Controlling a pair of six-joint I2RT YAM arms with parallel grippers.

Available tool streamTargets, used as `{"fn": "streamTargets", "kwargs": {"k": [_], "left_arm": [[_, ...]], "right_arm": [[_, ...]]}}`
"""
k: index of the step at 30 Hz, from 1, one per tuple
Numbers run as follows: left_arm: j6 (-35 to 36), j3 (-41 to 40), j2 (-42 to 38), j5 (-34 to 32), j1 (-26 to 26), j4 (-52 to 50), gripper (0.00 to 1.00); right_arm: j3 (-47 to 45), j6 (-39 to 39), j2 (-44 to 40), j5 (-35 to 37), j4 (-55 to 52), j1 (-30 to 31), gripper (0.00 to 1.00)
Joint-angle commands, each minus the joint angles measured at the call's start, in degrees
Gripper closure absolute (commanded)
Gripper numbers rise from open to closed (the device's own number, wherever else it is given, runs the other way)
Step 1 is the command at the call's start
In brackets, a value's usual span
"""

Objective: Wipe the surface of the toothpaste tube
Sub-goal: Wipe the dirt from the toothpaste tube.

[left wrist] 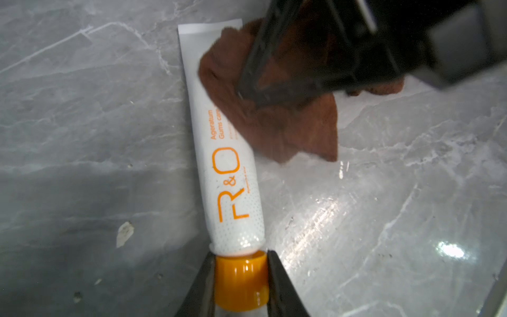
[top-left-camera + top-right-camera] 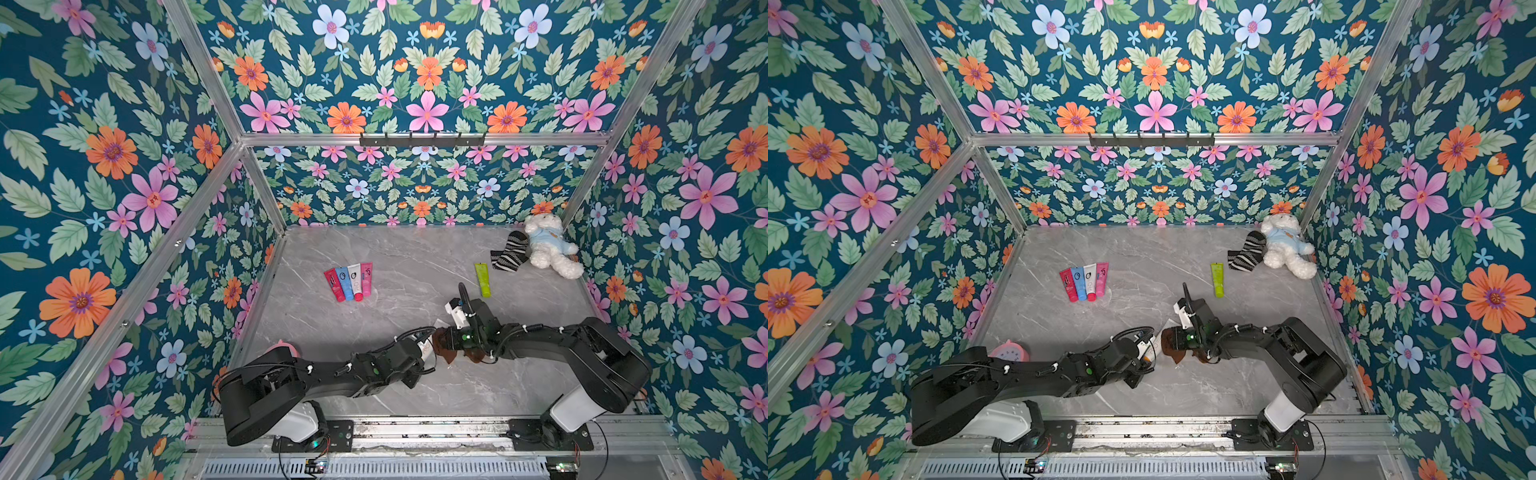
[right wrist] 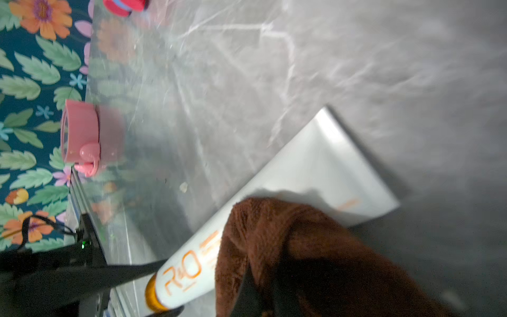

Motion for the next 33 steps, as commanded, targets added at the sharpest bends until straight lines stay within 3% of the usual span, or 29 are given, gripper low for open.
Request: {"fn": "streamTargets", "kwargs": {"k": [1, 5, 8, 15, 20, 25, 33], "left_arm": [[1.0, 0.8, 0.6, 3.8, -0.2, 3.6, 1.00], [1.2, 1.2, 1.0, 4.1, -0.2, 3.6, 1.00], [1.0, 0.9, 0.6, 4.2, -0.2, 3.7, 1.00], [0.6, -0.3, -1.4, 4.1, -0.2, 4.0, 1.00], [0.5, -0.6, -1.8, 4.1, -0.2, 4.0, 1.00], [0.6, -0.4, -1.4, 3.8, -0.2, 3.9, 1.00], [0.8, 0.5, 0.1, 4.1, -0.2, 3.8, 1.00]], "right_arm": [[-1.0, 4.2, -1.6, -0.5, -0.5, 3.9, 1.00], [-0.8, 5.3, -2.2, -0.8, 2.2, 5.4, 1.00], [2.2, 3.4, -0.5, 1.7, -3.0, 4.3, 1.00], [3.6, 0.5, 3.6, 0.4, -5.5, -7.7, 1.00], [4.3, -1.7, 3.3, 3.2, -9.7, -11.2, 1.00], [3.6, -2.4, -0.9, 1.7, -11.2, -9.8, 1.00], [4.8, -0.1, -4.4, -2.1, -9.1, 0.2, 1.00]]}}
